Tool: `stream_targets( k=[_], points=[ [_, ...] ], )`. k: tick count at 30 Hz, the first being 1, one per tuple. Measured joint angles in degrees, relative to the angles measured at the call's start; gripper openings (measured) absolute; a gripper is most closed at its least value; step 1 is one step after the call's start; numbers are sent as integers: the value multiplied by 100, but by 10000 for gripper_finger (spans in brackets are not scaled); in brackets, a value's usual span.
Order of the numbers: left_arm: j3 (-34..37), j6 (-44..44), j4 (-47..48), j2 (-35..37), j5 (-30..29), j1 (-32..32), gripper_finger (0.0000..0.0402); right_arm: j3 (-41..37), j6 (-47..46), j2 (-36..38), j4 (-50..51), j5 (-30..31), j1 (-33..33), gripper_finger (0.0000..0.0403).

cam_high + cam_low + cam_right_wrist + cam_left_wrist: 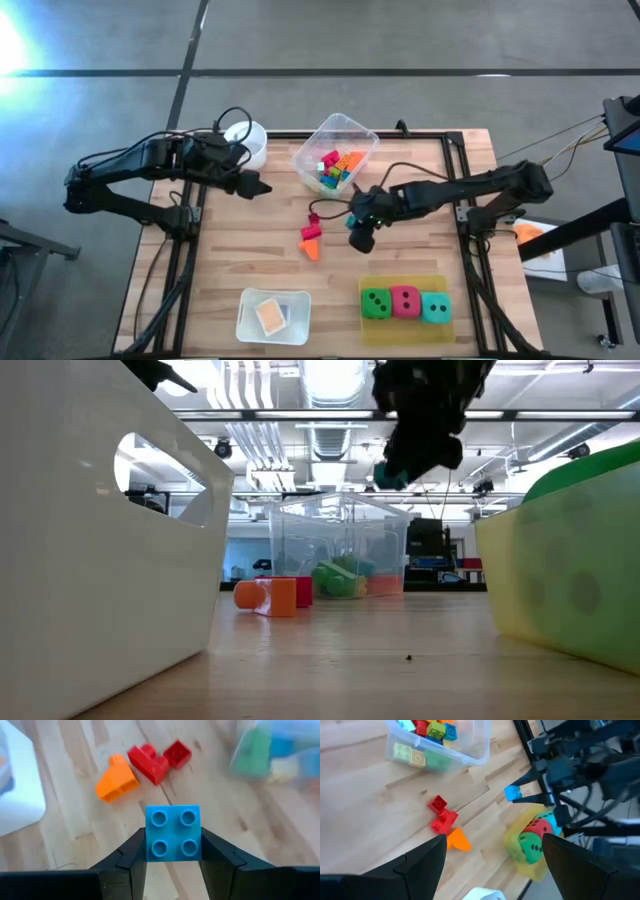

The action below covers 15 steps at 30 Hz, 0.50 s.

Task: Pick & Place Toys
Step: Put the blue game piece into the transparent bin

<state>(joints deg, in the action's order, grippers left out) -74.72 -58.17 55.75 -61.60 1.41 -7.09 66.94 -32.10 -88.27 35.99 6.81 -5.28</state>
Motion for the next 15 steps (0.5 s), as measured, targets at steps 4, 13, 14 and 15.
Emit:
stream_targets(
  k=[4,13,14,15],
  points=[
    [0,-404,-1,-4,-34,0,329,0,382,360,10,-55,102,136],
    [0,-730,-2,-5,-51,0,329,0,846,925,-132,-552,725,136],
    [0,-730,-4,-15,-78,0,329,5,858,941,-156,-655,818,136],
    [0,-730,-6,-22,-98,0,329,34,865,947,-160,-724,918,136]
  ],
)
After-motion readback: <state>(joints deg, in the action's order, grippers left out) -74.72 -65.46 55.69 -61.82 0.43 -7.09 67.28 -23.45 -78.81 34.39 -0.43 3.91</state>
